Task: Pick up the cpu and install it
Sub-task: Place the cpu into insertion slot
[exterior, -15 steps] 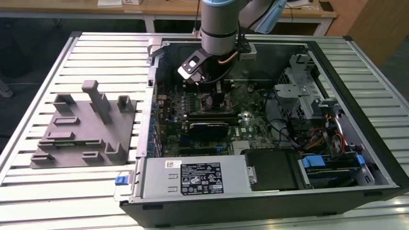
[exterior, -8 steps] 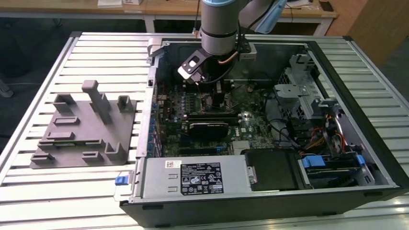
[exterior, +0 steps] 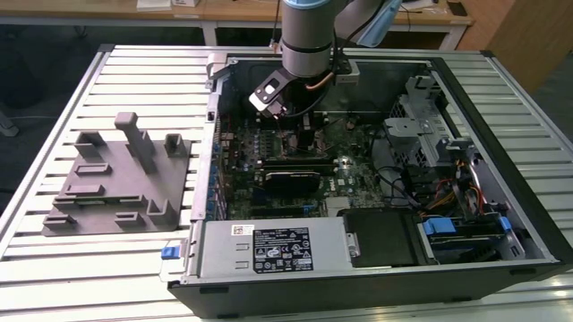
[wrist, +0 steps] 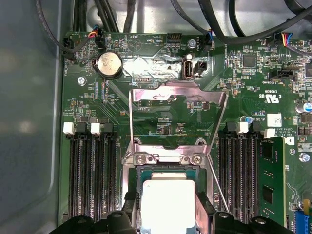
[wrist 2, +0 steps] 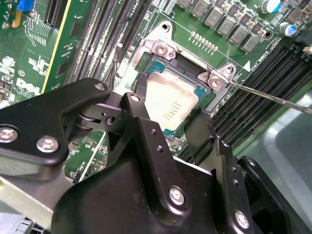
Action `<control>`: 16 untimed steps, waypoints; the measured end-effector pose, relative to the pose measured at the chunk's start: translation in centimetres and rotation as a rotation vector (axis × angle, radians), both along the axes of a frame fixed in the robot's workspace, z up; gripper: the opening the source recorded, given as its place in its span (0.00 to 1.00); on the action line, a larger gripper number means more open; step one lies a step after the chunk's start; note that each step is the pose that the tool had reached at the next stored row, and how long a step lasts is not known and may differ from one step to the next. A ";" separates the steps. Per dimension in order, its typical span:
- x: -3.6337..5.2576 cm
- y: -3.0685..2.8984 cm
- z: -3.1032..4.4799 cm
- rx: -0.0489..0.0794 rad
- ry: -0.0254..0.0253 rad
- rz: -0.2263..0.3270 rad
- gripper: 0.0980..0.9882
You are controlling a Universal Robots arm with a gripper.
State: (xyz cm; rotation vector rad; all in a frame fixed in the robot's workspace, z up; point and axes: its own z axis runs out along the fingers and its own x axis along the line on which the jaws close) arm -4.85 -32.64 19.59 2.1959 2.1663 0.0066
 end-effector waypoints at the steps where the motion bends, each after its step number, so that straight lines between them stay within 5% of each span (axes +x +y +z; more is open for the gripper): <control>1: 0.00 0.00 0.00 0.000 0.0000 0.000 0.55; 13: 0.00 0.00 0.68 0.000 0.0000 0.000 0.55; 16: 0.00 0.00 0.68 0.000 0.0000 0.000 0.46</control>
